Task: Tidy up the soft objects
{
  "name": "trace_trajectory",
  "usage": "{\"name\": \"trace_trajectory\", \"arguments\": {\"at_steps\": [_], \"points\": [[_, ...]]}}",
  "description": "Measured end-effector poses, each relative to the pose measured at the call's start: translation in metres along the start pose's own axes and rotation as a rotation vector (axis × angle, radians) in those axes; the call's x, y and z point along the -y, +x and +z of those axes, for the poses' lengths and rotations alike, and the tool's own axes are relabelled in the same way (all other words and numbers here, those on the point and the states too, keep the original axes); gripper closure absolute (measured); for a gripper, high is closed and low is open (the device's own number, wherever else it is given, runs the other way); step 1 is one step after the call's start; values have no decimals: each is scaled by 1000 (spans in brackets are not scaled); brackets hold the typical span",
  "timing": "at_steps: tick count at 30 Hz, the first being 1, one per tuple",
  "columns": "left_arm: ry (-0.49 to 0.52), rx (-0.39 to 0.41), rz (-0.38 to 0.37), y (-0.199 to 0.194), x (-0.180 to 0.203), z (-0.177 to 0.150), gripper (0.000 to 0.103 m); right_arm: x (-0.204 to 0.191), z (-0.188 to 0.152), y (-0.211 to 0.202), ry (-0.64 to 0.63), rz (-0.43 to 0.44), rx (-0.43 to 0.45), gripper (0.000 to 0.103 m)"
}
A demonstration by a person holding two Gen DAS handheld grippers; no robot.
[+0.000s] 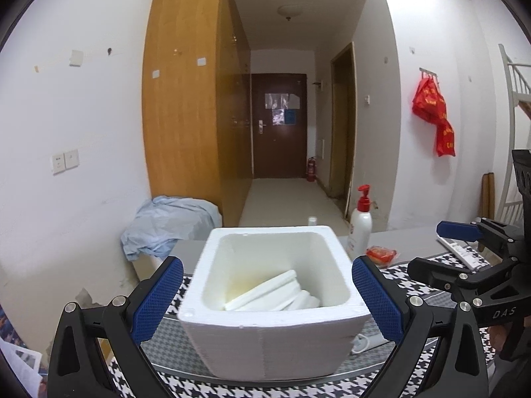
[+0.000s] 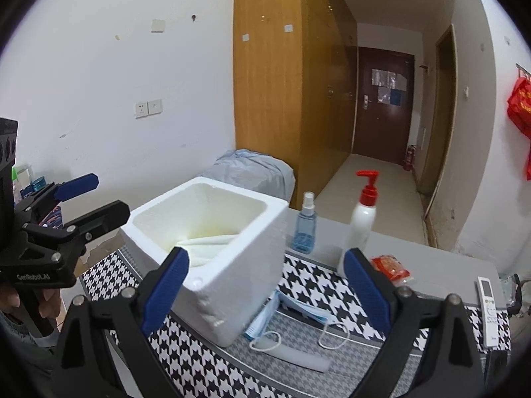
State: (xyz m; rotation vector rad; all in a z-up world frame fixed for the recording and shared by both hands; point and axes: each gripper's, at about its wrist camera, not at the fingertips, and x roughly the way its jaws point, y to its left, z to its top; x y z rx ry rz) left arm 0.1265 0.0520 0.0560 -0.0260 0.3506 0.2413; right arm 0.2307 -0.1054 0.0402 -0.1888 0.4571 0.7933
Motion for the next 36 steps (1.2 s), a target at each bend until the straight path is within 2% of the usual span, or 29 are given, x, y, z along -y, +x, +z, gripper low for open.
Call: {"name": "trace_trajectory", "arguments": {"at_steps": [22,36], "points": [[31,-24,-148,11,57,-5,1,48,-30,-36,68,-79,8,6],[33,-48,-191,18,86,-13,1,77,-46,-44,71,-106,-4,6]]}}
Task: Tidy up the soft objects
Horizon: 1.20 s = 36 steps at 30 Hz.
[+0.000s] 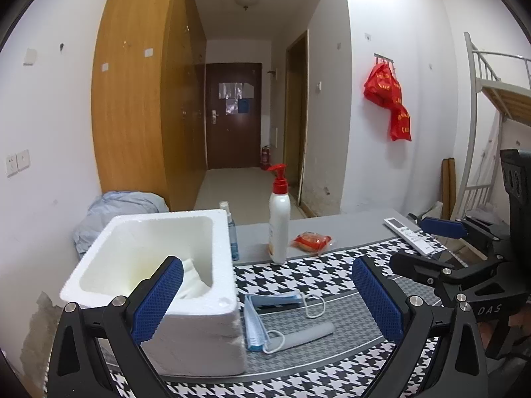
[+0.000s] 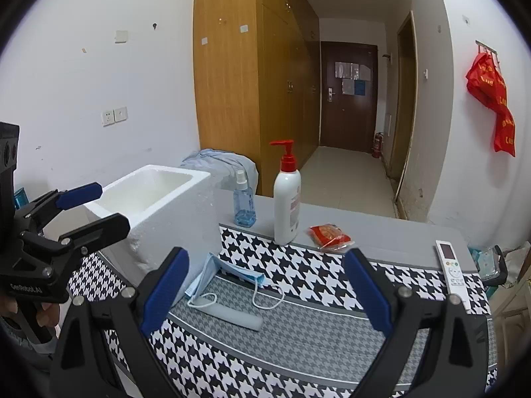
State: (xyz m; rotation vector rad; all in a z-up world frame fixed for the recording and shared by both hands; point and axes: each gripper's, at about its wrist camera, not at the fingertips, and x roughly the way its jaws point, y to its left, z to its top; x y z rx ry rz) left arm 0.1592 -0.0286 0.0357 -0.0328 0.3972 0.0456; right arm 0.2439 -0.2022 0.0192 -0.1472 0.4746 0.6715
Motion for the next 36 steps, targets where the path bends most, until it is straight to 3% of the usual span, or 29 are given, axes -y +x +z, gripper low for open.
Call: {"name": "trace_trajectory", "arguments": {"at_steps": [18,36], "points": [[-57,-40,72,2,32,-32,1,22,-5,14,-119,88,-55,6],[-142,-150,94,23,45,-74,1,29,-14,40,-208,199,-99,7]]}}
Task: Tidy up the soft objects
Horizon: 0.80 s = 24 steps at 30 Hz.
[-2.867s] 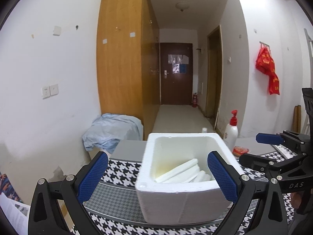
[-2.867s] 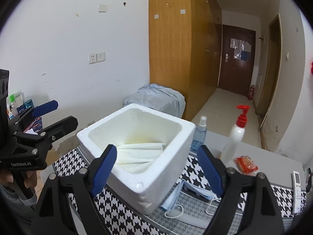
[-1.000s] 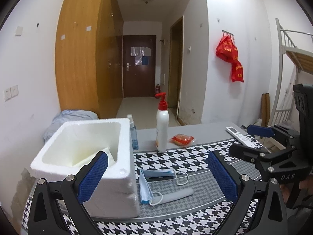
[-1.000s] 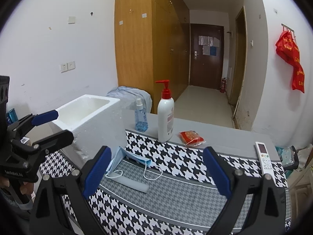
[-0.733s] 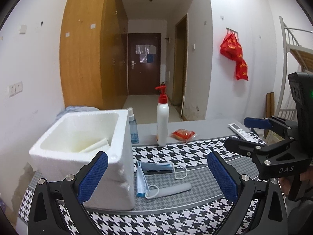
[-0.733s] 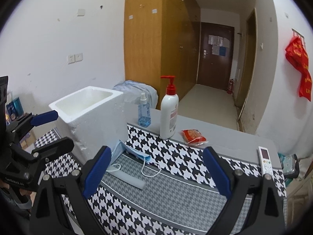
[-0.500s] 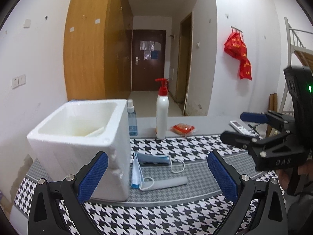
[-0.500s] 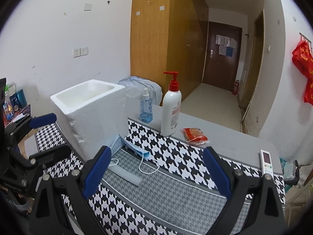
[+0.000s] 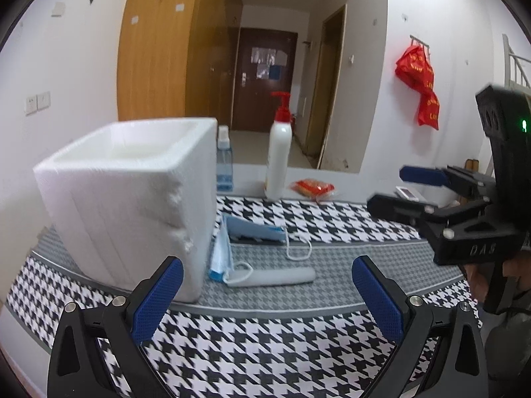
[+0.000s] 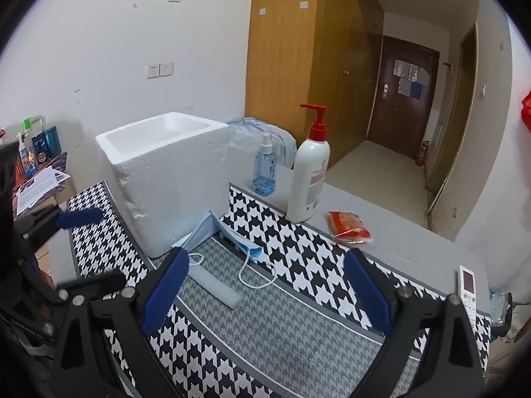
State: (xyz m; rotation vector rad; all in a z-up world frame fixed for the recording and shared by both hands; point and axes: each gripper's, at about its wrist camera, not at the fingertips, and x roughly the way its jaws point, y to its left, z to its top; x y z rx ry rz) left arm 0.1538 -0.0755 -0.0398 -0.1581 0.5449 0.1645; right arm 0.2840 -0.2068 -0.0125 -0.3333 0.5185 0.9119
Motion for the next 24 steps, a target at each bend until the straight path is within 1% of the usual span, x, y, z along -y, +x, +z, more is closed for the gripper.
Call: {"name": "trace_trajectory", "arguments": {"at_steps": [8,10,13,16,19,21,24], "points": [[-21,-49,17,19,3,-10,1,7,-2,17,-20,20,-43,7],[-34,-59,20,23,2,-10,1,9,-2,22,-26,27,-58,8],[-49,-93,53,32,2,-12,1,9,-2,32,-52,44,-77,10],[-52,-95,61,36,2,-12,1,9,-4,41,-63,74,-98,14],[-54,-83,89,36,1,-12,1,9,-9,52,-73,97,-134,18],[-60,-78,101,35,-1,-13,1,8,-13,57,-74,114,-155,24],[-59,-79,113,35,-3,-15,1,3,-18,65,-92,143,-180,30]]}}
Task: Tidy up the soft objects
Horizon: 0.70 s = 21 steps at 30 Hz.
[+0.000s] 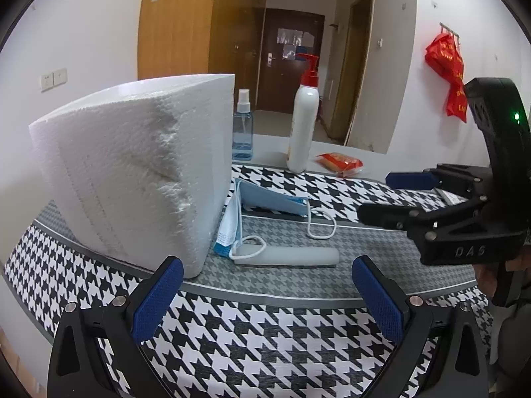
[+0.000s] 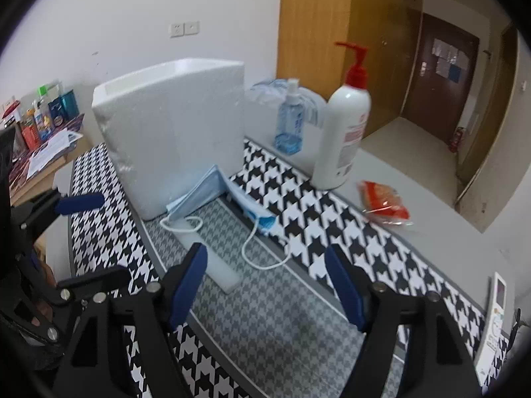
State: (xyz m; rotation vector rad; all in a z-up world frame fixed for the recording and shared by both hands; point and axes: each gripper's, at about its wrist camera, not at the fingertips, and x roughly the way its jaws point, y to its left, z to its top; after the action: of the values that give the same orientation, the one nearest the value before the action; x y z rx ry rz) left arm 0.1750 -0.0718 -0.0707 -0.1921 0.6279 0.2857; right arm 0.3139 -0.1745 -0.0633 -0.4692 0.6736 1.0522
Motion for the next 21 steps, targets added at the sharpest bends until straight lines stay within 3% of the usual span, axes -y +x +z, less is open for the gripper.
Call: {"name": "trace_trajectory", "arguments": {"at_steps": [9,21], "points": [[5,-6,30,0,-9,1,1,-14,-10,27,-51,94,-67,48],[-13,-27,23,6,-18,-2,1,-35,-12,44,-155,127,-107,52]]}}
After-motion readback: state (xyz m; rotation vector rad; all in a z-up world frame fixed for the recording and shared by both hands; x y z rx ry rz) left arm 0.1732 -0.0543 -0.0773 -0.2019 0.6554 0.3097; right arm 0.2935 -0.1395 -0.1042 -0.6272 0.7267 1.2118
